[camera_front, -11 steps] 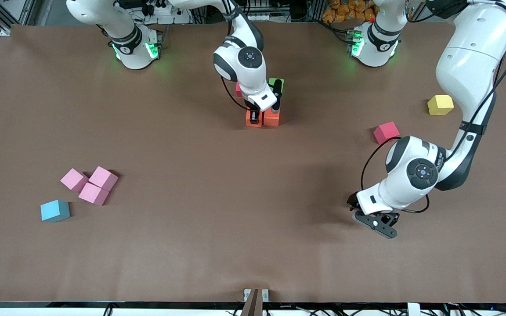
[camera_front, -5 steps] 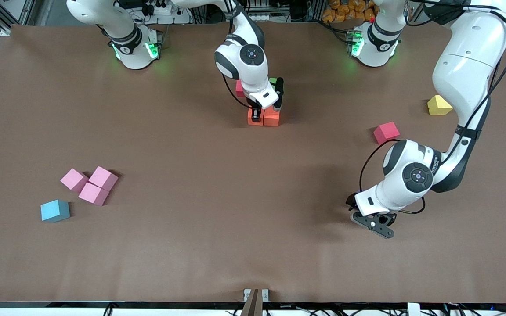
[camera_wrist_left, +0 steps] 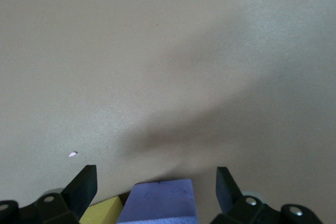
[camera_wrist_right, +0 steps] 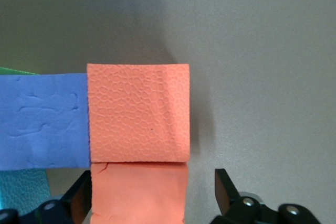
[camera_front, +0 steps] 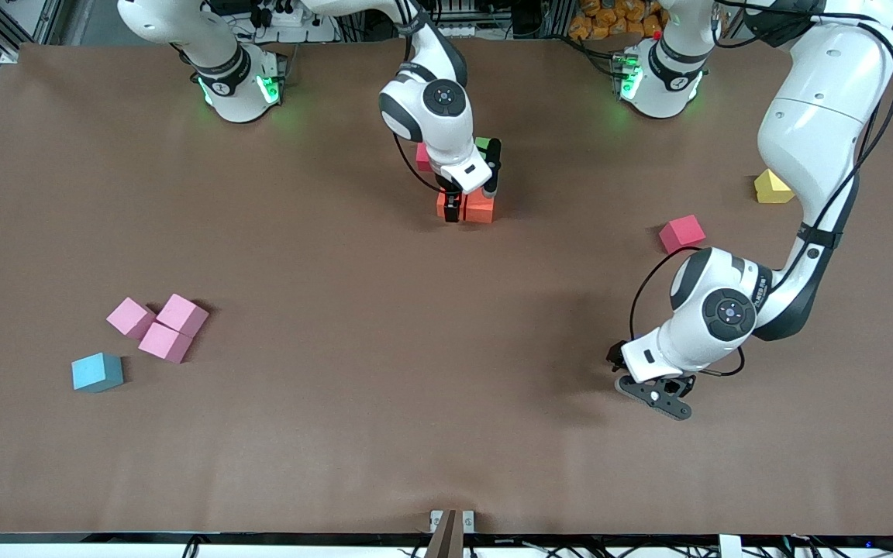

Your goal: Form number 2 with 11 blocks

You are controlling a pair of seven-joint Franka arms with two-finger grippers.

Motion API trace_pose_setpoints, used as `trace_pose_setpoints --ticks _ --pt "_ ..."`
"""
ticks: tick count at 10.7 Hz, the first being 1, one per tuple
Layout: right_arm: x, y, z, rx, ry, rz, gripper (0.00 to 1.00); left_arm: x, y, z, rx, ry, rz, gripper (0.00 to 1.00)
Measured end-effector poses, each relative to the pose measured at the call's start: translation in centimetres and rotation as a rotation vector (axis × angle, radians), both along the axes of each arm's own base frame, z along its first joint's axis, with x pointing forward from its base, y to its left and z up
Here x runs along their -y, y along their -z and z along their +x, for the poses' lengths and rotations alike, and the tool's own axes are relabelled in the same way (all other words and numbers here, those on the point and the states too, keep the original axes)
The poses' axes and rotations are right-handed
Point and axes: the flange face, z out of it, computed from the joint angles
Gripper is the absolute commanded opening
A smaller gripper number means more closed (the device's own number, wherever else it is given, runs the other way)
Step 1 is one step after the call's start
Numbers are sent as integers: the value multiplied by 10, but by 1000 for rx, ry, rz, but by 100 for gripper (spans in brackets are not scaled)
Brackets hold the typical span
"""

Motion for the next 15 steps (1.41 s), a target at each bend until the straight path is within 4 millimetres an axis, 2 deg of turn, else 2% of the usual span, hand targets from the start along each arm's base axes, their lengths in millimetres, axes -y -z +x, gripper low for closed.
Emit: trace_pose_setpoints --ticks 2,5,8,9,11,13,14,15 --pt "0 -8 5 -8 6 -5 100 -2 1 0 0 -2 2 100" --pt "5 -43 15 -38 22 -5 100 0 3 -1 -4 0 2 100" --pt "22 -83 31 -71 56 1 100 2 6 -2 -10 -11 0 100" --pt "37 -93 48 -87 92 -4 100 2 8 -3 -15 -17 0 100" --pt "96 -112 109 -126 222 -17 100 2 13 -6 -26 -33 1 100" --pt "170 -134 180 -151 370 -18 100 0 17 -8 -34 -36 3 100" --pt "215 -143 215 -151 455 -11 100 -1 18 -9 -38 -37 4 100" --pt "271 -149 247 -145 546 -3 100 -2 20 -10 -44 -42 6 100"
